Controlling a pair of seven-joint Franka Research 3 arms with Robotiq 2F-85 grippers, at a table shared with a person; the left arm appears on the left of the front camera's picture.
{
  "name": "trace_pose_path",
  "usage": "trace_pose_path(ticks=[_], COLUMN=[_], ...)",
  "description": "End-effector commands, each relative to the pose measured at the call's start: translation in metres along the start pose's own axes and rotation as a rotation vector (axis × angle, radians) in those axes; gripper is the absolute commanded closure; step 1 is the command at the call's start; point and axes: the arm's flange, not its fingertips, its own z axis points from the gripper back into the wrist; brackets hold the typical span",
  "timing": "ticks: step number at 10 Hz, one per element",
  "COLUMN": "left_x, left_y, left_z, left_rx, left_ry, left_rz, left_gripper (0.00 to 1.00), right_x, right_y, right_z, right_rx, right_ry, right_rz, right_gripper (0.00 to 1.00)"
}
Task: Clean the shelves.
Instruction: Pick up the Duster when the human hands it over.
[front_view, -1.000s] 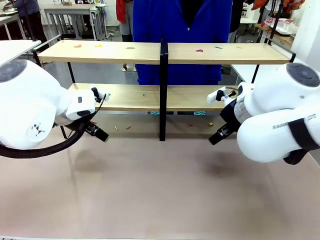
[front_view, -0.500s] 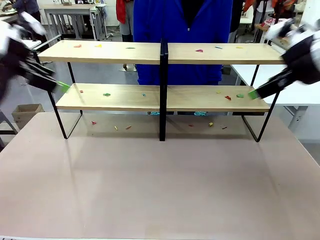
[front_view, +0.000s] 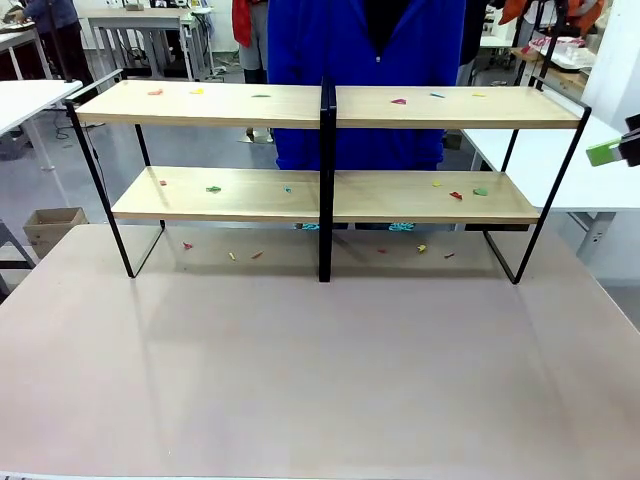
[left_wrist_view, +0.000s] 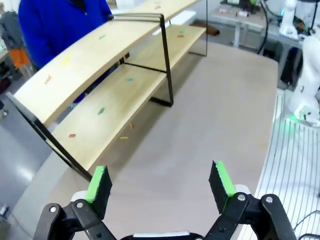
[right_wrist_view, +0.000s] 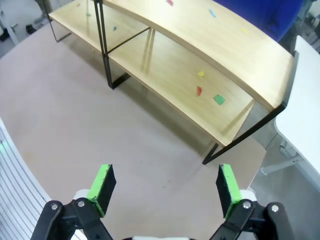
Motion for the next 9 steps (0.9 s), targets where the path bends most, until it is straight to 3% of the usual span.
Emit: trace_pose_path(ticks=[1, 4, 8, 9], left_x=[-0.044, -0.035, -0.030, 0.016], left_y=[-0.058, -0.056, -0.046, 0.016], left_z=[-0.026, -0.023, -0.023, 0.029], left_rx=[0.071, 0.235, 0.283, 0.251], left_ry=[-0.098, -0.147, -0.101, -0.137], left_rz=[0.050, 0.149, 0.190, 0.156], left_gripper=[0.00, 0.00, 0.00, 0.00], right_x=[-0.027, -0.022, -0.022, -0.024], right_y=[0.007, 0.006, 0.004, 0.003], right_z=[-0.018, -0.026, -0.036, -0.037], right_rx=[-0.004, 0.029, 0.063, 0.064], right_ry=[-0.005, -0.009, -0.003, 0.000], right_rz=[0.018, 0.026, 0.034, 0.035], right_gripper=[0.00, 0.00, 0.00, 0.00])
